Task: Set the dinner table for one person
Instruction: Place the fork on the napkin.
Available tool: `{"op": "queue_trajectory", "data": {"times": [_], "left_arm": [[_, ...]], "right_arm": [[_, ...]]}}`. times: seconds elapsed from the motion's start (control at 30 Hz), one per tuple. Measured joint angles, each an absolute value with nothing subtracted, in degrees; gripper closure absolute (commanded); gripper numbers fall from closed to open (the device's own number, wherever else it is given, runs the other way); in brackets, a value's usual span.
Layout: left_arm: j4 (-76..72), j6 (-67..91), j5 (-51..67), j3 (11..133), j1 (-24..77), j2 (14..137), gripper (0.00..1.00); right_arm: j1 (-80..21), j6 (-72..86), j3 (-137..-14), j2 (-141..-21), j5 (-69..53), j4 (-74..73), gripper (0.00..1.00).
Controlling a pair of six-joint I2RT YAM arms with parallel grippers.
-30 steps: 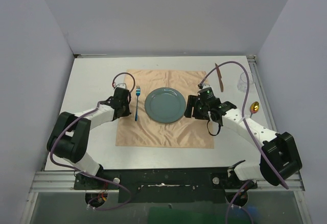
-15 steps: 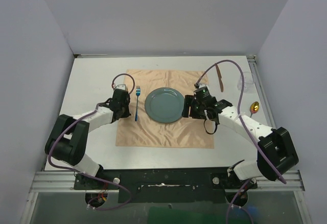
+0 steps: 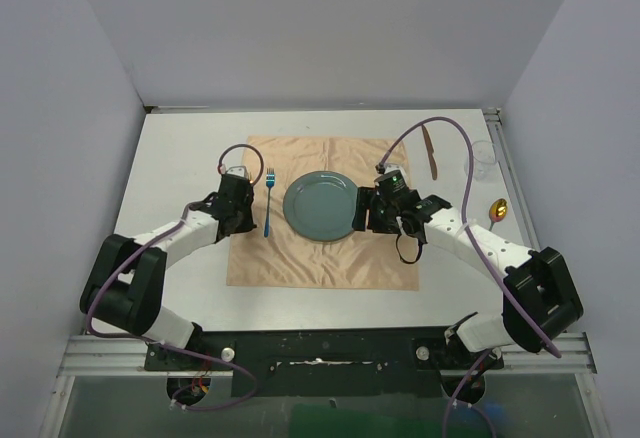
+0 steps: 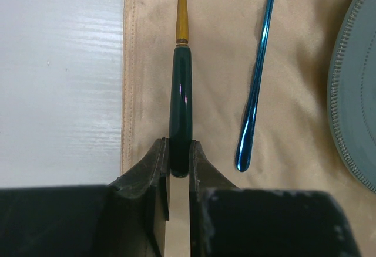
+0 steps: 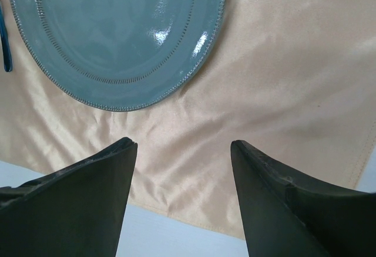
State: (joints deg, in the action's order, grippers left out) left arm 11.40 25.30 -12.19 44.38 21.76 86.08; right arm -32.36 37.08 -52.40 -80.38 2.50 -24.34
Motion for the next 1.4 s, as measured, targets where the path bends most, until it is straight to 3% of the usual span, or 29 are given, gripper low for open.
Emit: {"op": "queue_trajectory", "data": {"times": [0.9, 1.07, 1.4], "left_arm": [[13.02, 25.17, -12.23, 45.30, 21.82, 90.17, 1.00], [12.73, 24.86, -12.19, 45.82, 21.82, 90.83, 0.80], [12.84, 24.88, -11.99, 45.82, 21.98, 90.80, 0.67]], "right_arm": [[-32.36, 37.06, -52.42, -80.36, 3.53, -25.45, 0.34], [-32.36, 37.04, -52.42, -80.36, 3.53, -25.63, 0.34], [-32.36, 36.91, -52.73, -80.49, 3.49, -25.78, 0.34]]}}
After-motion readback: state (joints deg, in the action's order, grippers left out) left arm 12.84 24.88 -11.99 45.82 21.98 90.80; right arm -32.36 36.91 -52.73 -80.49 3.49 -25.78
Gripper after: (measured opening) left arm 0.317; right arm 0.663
